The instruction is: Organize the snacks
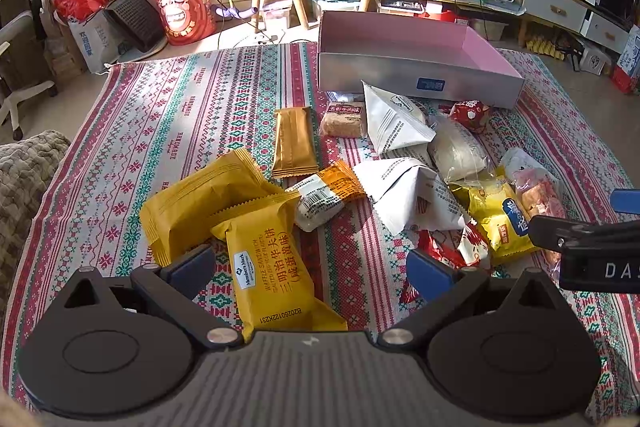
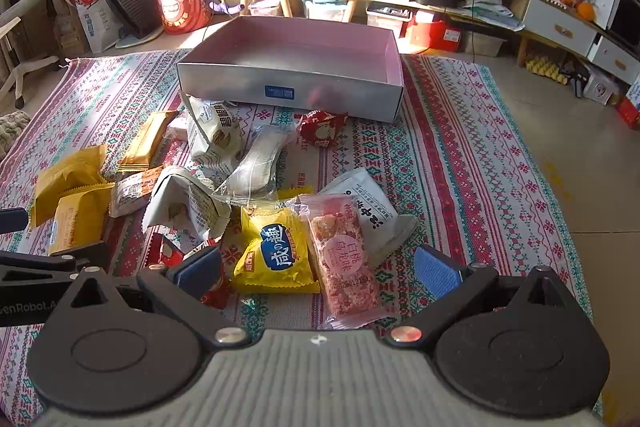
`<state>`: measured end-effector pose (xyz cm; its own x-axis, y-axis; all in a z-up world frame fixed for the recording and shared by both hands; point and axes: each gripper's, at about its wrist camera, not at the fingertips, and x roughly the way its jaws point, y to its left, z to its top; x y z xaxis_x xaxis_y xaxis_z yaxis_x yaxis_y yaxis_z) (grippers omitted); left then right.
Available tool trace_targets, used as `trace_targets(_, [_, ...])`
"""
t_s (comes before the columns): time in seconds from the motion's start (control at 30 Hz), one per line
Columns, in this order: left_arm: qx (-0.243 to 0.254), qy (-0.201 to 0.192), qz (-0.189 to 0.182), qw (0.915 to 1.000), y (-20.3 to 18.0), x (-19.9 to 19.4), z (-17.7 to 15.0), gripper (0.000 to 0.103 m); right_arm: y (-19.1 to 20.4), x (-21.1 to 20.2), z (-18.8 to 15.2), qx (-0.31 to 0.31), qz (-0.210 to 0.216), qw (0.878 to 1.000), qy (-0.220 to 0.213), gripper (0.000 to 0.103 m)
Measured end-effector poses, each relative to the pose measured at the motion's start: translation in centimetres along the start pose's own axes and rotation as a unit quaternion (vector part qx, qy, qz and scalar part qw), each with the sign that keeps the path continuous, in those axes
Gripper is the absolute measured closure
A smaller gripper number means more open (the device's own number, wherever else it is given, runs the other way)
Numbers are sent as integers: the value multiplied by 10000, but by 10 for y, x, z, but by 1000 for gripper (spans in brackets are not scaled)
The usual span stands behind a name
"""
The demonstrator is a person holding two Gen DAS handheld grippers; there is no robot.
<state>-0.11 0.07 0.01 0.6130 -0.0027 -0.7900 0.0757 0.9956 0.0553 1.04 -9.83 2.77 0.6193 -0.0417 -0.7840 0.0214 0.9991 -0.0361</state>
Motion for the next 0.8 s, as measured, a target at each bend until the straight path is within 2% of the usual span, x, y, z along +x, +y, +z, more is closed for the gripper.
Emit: trace_targets(0.8, [4, 1, -7, 10000, 0, 0, 0, 0, 0, 2, -1, 0, 7, 10000, 26, 0])
